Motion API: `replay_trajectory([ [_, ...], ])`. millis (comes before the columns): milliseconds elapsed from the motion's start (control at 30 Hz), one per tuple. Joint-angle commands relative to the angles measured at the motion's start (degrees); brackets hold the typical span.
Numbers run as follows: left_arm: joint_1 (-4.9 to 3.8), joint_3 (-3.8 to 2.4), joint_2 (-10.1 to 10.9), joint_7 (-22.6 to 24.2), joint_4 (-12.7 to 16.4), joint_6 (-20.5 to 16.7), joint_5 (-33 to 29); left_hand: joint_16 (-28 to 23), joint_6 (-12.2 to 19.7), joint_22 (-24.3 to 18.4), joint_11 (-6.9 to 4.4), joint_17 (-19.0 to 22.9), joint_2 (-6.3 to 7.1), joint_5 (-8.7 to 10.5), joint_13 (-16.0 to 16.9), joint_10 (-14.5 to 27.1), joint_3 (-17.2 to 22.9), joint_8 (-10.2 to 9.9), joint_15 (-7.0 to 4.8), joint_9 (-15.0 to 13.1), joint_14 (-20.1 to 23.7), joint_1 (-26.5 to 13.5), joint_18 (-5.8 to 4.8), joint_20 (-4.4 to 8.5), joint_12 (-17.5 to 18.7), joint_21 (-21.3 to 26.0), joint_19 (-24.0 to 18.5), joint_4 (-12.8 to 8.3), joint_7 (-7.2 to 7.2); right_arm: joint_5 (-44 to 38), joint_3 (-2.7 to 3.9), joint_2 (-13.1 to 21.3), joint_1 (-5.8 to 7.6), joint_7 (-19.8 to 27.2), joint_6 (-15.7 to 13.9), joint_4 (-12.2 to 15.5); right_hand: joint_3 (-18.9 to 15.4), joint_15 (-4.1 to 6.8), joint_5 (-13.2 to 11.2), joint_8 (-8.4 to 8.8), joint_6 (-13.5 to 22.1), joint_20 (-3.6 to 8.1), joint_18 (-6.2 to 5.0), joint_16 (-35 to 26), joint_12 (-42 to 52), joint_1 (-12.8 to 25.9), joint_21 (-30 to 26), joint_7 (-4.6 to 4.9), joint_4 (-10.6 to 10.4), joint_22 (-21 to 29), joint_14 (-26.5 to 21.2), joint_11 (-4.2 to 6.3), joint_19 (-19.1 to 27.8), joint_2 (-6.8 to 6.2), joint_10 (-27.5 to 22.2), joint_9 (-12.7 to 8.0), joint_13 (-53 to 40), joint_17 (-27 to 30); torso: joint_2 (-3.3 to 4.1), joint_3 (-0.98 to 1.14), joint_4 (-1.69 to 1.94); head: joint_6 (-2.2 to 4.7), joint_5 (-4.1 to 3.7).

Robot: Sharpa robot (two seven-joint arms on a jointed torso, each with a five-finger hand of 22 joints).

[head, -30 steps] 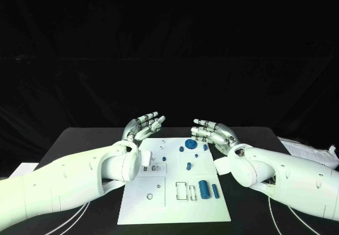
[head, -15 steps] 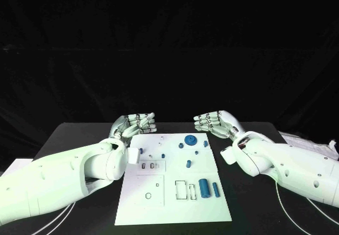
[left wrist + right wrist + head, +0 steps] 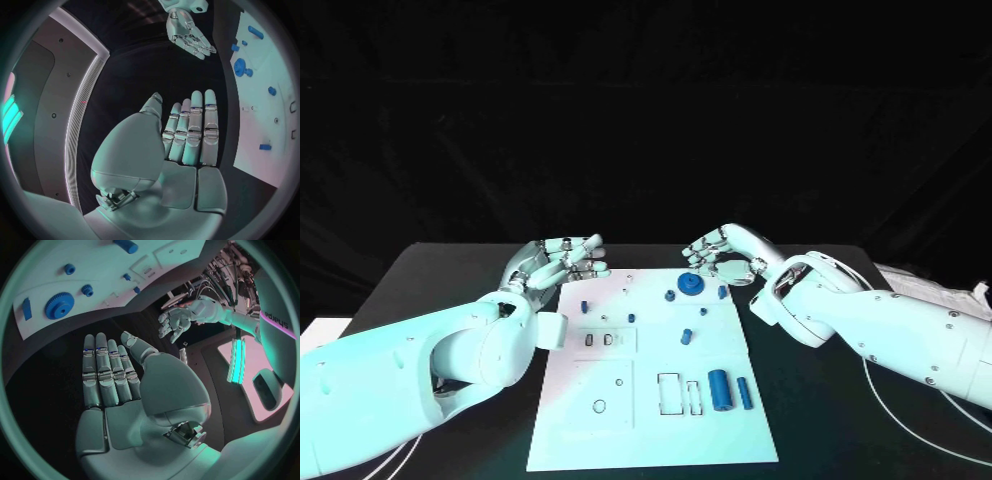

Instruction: Assemble the parts on the task board

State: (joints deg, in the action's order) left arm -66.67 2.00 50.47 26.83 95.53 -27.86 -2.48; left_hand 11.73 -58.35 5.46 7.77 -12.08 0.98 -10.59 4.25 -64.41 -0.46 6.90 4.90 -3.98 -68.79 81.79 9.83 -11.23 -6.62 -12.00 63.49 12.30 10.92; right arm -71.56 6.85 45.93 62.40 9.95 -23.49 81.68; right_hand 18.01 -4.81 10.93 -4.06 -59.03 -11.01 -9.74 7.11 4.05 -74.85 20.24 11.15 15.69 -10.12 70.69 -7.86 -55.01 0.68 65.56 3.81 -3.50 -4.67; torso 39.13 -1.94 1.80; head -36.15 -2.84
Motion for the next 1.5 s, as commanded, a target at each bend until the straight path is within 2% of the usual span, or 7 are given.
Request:
replay_trajectory([
  [33,-0.13,-0.25,1.0,-0.8,2.2,4.1,-1.5,0.3,-0.6,0.2,-0.19,-1.0,-0.77,0.28,0.1,-0.7,0.0,-0.4,-0.44,-0.1,-1.2,0.1,0.73,0.43,0.4,-0.4,1.2,-0.5,-0.05,-17.1,0.13,-0.1,0.68,-10.6,5.9,0.9,-1.2,2.79,-0.7,0.21,-2.1,3.20,-0.60,2.2,-0.4,-0.6,8.8,-1.37,-1.4,-4.8,8.0,1.68,-5.5,-1.74,3.2,0.1,-0.1,-1.7,1.93,-0.41,0.74,0.56,-0.78],
  [100,-0.22,-0.36,1.6,-1.1,3.4,4.5,-2.1,0.4,-0.7,0.2,-0.24,-1.2,-0.76,0.27,0.1,-0.9,0.0,-0.5,-0.51,-0.1,-1.4,0.2,0.72,0.52,0.5,-0.4,1.4,-0.5,-0.08,-20.0,0.18,-0.1,1.10,-12.6,7.4,1.4,-1.4,3.51,-0.6,0.28,-2.6,4.23,-0.61,3.4,-0.5,-0.5,12.5,-1.90,-2.1,-7.2,10.9,2.22,-5.9,-2.15,3.9,0.0,-0.1,-3.0,2.41,-0.51,0.98,0.62,-1.04],
  [267,-0.54,-0.54,2.7,-1.6,5.9,5.4,-2.8,0.3,-0.6,0.1,-0.21,-1.4,-0.65,0.29,0.1,-0.8,-0.1,-0.6,-0.50,0.0,-1.4,0.2,0.68,0.56,0.7,-0.4,1.5,-0.6,-0.04,-24.8,0.28,-0.4,1.85,-15.7,9.9,2.5,-1.2,4.78,-1.1,0.33,-3.1,5.21,-0.67,6.6,-0.5,-0.1,17.7,-2.55,-3.3,-10.4,15.7,3.04,-7.3,-2.94,4.5,0.0,-0.1,-5.7,3.73,-0.66,1.36,1.31,-1.19],
  [533,-1.34,-0.64,3.4,-2.2,7.2,6.4,-3.0,0.0,-0.2,0.0,0.11,-2.1,-0.22,0.32,0.0,-0.4,-0.4,-1.2,-0.30,0.1,-1.2,0.0,0.57,0.51,1.3,0.0,1.6,-0.7,0.35,-27.5,0.33,-1.4,2.58,-17.3,12.3,2.8,0.8,5.12,-1.5,0.40,-3.0,5.59,-0.68,13.7,-0.5,0.2,24.0,-2.58,-5.7,-14.6,15.7,3.15,-6.2,-4.70,3.4,0.0,-0.1,-11.6,5.02,-0.72,1.67,1.76,-1.49],
  [867,-1.68,-0.66,3.6,-2.4,7.7,6.4,-3.1,-0.2,-0.1,-0.1,0.17,-2.3,-0.15,0.32,0.0,-0.3,-0.5,-1.3,-0.23,0.1,-1.0,0.0,0.55,0.47,1.5,0.1,1.6,-0.8,0.43,-28.4,0.34,-2.4,3.08,-17.9,14.6,2.0,2.8,5.14,-1.8,0.39,-2.8,5.49,-0.75,19.2,-0.5,-0.1,28.2,-2.66,-8.2,-17.2,15.4,3.03,-5.3,-6.19,2.2,0.0,-0.1,-16.3,5.79,-0.73,2.02,1.81,-1.92],
  [1300,-1.76,-0.66,3.6,-2.6,8.0,6.4,-3.1,-0.3,0.0,-0.1,0.25,-2.5,-0.13,0.31,0.0,-0.3,-0.6,-1.4,-0.16,0.1,-0.9,-0.1,0.52,0.42,1.6,0.2,1.5,-0.8,0.52,-28.7,0.32,-4.4,3.15,-17.3,16.5,-0.6,4.5,5.22,-2.0,0.32,-2.9,5.43,-0.79,24.3,-0.5,-0.4,31.5,-2.84,-10.8,-19.3,15.1,3.08,-4.9,-6.66,1.8,0.0,-0.1,-20.2,6.80,-0.71,2.15,2.58,-1.82],
  [1500,-1.77,-0.66,3.6,-2.9,8.0,6.4,-3.1,-0.4,0.0,-0.2,0.32,-2.6,-0.13,0.31,0.0,-0.2,-0.6,-1.5,-0.11,0.1,-0.8,-0.1,0.52,0.39,1.7,0.3,1.5,-0.9,0.60,-28.7,0.31,-5.2,3.15,-17.1,17.0,-1.2,5.2,5.30,-2.0,0.23,-3.4,5.46,-0.46,26.8,-0.4,-0.6,34.2,-2.98,-11.8,-22.0,15.1,3.21,-5.9,-6.77,2.3,0.1,-0.1,-21.8,7.11,-0.69,2.23,2.48,-1.99],
])
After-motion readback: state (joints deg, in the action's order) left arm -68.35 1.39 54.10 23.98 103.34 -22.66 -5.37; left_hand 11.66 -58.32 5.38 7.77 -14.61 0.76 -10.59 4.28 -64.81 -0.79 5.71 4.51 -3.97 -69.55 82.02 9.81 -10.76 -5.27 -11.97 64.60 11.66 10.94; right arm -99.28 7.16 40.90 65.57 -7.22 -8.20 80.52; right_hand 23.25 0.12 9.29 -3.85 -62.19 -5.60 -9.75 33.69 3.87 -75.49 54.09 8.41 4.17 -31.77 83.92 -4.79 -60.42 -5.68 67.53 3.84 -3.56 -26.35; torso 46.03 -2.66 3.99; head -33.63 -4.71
